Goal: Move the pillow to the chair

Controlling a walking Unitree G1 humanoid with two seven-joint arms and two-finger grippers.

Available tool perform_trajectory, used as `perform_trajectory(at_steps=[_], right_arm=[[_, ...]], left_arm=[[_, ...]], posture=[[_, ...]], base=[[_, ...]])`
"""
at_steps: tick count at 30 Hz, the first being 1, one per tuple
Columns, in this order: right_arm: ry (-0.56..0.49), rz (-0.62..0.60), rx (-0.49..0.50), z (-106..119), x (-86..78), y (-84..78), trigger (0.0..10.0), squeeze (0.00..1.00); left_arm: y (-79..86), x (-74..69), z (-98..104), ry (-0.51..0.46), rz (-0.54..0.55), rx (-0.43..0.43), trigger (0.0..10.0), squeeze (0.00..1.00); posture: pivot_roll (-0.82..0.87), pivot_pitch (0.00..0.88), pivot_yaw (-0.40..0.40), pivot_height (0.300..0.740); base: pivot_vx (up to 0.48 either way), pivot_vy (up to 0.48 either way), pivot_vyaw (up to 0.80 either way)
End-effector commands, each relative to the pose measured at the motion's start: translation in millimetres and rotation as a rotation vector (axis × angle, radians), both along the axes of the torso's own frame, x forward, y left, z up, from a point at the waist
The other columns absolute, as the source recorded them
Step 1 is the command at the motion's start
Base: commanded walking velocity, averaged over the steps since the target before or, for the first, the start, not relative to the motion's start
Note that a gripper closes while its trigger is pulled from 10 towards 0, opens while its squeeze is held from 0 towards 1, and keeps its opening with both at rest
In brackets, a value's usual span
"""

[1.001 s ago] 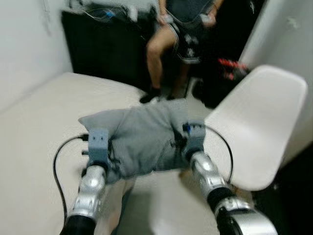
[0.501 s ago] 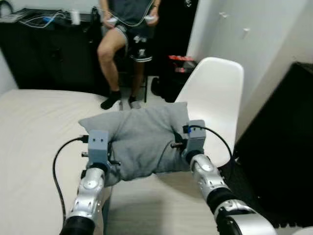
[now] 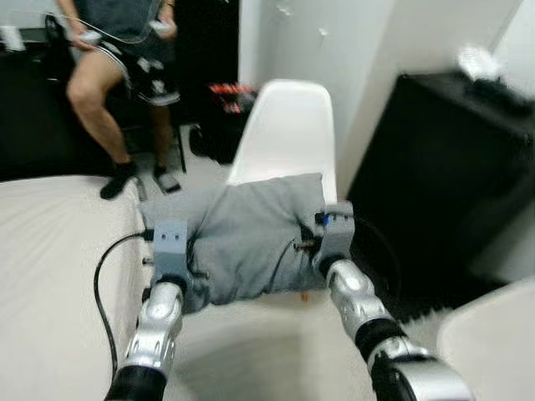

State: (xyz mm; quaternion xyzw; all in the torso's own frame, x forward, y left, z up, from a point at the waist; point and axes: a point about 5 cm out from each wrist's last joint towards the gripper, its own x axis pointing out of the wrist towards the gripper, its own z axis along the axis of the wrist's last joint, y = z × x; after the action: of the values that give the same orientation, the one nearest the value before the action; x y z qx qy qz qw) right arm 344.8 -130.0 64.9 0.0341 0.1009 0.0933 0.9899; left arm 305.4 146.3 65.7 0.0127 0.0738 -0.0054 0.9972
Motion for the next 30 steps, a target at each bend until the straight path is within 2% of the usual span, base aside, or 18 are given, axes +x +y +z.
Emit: perform_trajectory(at_steps=[1,30], right_arm=[[-0.013,0.028,-0.008,3.9,2.1,6.0,10.0,0.00],[0.005,0.019,-0.005,1.5,1.4,3.1,10.0,0.00]], left_arm=[[-4.8,2.5,7.3,-0.037,-0.016,-0.004,10.0,0.00],[-8.0,2.9,3.9,-0.020,-0.034,-0.005,10.0,0.00]], posture=[[0.02,0.000,-0.068,0.722],[0.02,0.000,-0.059,0.722]], base=[[0.000,0.000,-0.80],[0.000,0.000,-0.80]])
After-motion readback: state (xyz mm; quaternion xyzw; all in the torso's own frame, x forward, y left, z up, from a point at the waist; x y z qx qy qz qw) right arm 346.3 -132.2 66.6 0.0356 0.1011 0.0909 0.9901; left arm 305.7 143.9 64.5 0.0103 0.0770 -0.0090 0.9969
